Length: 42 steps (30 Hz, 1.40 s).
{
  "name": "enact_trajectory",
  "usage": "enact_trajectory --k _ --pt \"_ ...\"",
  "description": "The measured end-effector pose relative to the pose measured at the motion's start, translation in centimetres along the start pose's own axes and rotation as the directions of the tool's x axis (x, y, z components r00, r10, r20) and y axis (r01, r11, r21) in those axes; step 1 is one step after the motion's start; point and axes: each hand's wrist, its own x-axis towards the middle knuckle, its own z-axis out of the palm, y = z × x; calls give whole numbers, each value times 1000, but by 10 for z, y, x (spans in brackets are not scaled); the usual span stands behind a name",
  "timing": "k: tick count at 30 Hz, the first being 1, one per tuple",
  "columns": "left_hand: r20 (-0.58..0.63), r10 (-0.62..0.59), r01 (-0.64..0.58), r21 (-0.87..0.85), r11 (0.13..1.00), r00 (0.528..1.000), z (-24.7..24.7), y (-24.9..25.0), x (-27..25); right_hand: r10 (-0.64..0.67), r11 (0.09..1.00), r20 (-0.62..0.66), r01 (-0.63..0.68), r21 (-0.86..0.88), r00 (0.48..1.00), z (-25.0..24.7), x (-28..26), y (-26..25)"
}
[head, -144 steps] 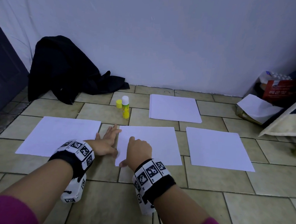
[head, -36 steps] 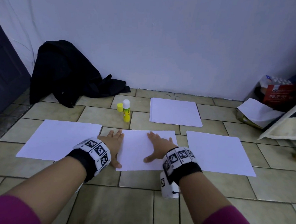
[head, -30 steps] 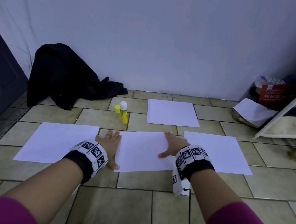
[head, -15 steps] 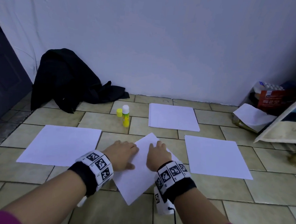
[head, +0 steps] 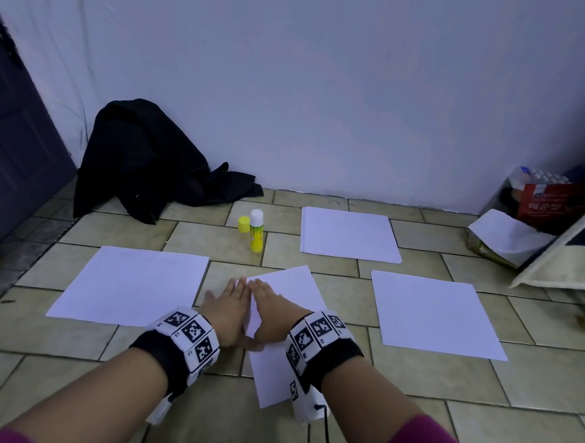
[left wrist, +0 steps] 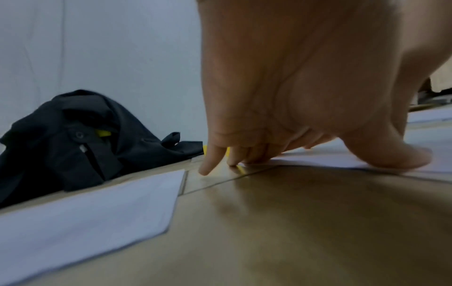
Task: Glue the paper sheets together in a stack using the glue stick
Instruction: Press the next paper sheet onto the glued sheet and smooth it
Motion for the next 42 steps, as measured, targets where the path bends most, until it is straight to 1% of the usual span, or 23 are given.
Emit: enact_trajectory --k 2,4,6,9,11,14,17,18,20,22,24,25,27,29,32,34,36,38,39,40,42 --pt "19 6 -6 20 1000 1000 2 -1 1 -5 1000 -12 6 8 1000 -1 2 0" --pt "20 -5 4 51 999 1000 1 -2 0 26 1000 -19 -25 6 999 -5 2 3" --pt "19 -15 14 59 998 1000 -1 -1 0 99 995 -24 -99 18 995 -14 -3 11" --pt "13 -14 13 51 999 1000 0 -1 0 224 974 -48 -221 55 973 -26 -10 33" --pt "11 -17 17 43 999 1000 1 -1 -1 269 962 -64 -265 65 961 -28 -10 47" --pt "4 -20 20 38 999 1000 2 -1 -2 285 958 -107 -278 72 953 -26 -5 58" --pt "14 -14 13 61 998 1000 1 -1 -4 312 950 -190 -300 88 931 -23 -6 61" --pt "17 -10 9 69 998 1000 1 -2 -5 333 943 -212 -326 65 919 -23 -7 61" --pt "-7 -9 10 65 998 1000 -2 -3 -9 377 909 -263 -409 -80 888 -21 -10 54" --pt "-113 -19 25 54 998 993 -6 -4 -12 375 860 -325 -457 -227 868 -17 -14 41" --pt "-223 -43 52 37 998 974 -12 -3 -13 321 868 -340 -418 -268 884 -10 -14 26" --pt "-253 -45 47 1 999 967 -13 -4 -12 296 889 -319 -382 -252 900 -7 -13 19" --pt "-266 -19 -9 -103 995 964 -11 -9 -9 260 929 -248 -312 -197 933 1 -9 7" --pt "-228 12 -42 -127 991 974 -9 -15 -6 224 952 -214 -260 -160 951 6 -7 -3" --pt "-74 -4 -1 -67 998 997 -4 -22 -4 222 963 -195 -247 -111 955 11 -4 -10" --pt "4 -2 3 -23 1000 1000 0 -25 -2 232 962 -191 -255 -103 954 13 -1 -14" --pt "29 12 -12 -14 1000 999 1 -27 -2 190 970 -154 -210 -123 970 12 3 -18" --pt "43 18 -18 -2 1000 999 -1 -29 -2 111 977 -68 -121 -177 991 12 7 -20" --pt "51 13 -13 14 1000 999 -2 -29 -2 95 975 -31 -99 -197 995 11 8 -19" --pt "57 0 -2 41 999 998 -3 -29 -2 95 974 -8 -95 -208 995 10 7 -15" --pt "67 -33 26 110 994 997 -6 -27 -1 131 971 6 -127 -200 991 6 3 -3"
